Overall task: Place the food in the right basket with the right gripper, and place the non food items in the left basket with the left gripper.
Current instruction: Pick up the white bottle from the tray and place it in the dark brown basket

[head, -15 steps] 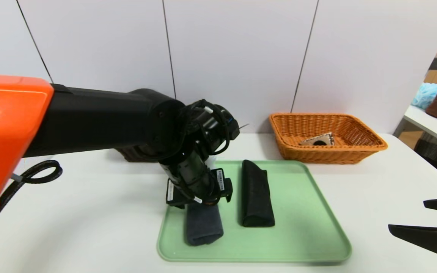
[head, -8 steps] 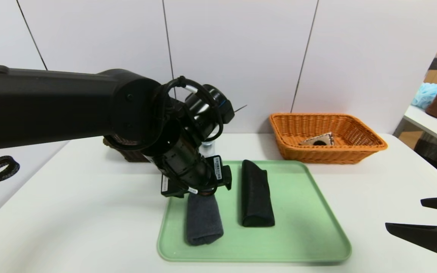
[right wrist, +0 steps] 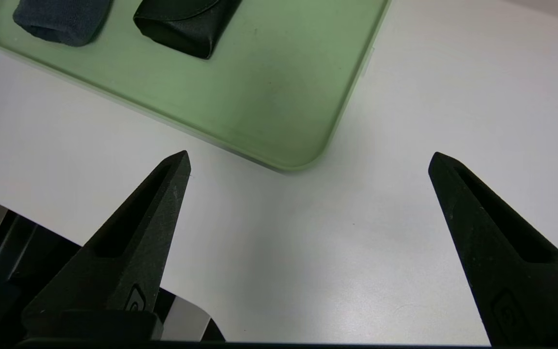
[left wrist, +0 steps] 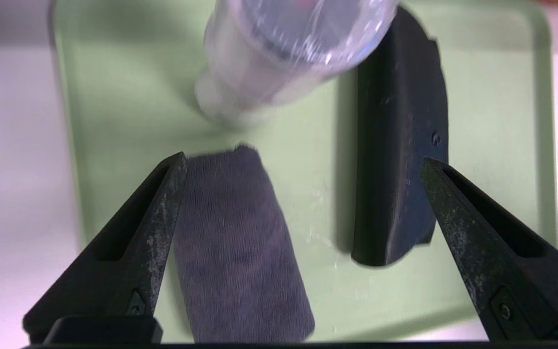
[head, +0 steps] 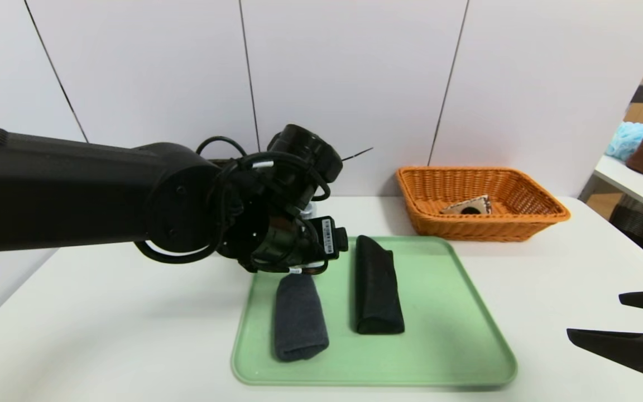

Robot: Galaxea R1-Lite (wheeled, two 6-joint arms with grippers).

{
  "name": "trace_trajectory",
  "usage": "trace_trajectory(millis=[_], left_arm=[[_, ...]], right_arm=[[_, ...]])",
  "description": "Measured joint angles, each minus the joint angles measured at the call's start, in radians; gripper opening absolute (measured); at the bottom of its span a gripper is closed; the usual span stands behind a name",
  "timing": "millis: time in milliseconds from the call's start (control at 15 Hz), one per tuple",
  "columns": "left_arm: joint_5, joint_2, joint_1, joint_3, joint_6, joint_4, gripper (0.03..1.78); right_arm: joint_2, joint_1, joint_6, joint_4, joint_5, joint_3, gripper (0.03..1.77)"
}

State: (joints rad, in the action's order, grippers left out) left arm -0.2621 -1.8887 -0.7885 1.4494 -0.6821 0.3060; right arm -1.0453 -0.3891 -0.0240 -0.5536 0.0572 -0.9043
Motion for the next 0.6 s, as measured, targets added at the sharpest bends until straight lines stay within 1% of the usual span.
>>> trace_trajectory(millis=[200,467,600], left_arm=[[-0.089,0.034,-0.006,-0.134,0.043,-0.173,1.69],[-0.138,0.077,-0.007,-0.315,0.075,-0.377,1.69],[-0.150,0.085,-0.020,-0.376,0.077,-0.462,1.69]], right_arm=[[-0.001,0.000,0.001,0.000,0.000,0.000,1.69],[-0.001,-0.001,0.009,0.000,0.001,-0.004,1.69],[-0.002,-0.001,0.014,0.000,0.000,-0.008,1.69]])
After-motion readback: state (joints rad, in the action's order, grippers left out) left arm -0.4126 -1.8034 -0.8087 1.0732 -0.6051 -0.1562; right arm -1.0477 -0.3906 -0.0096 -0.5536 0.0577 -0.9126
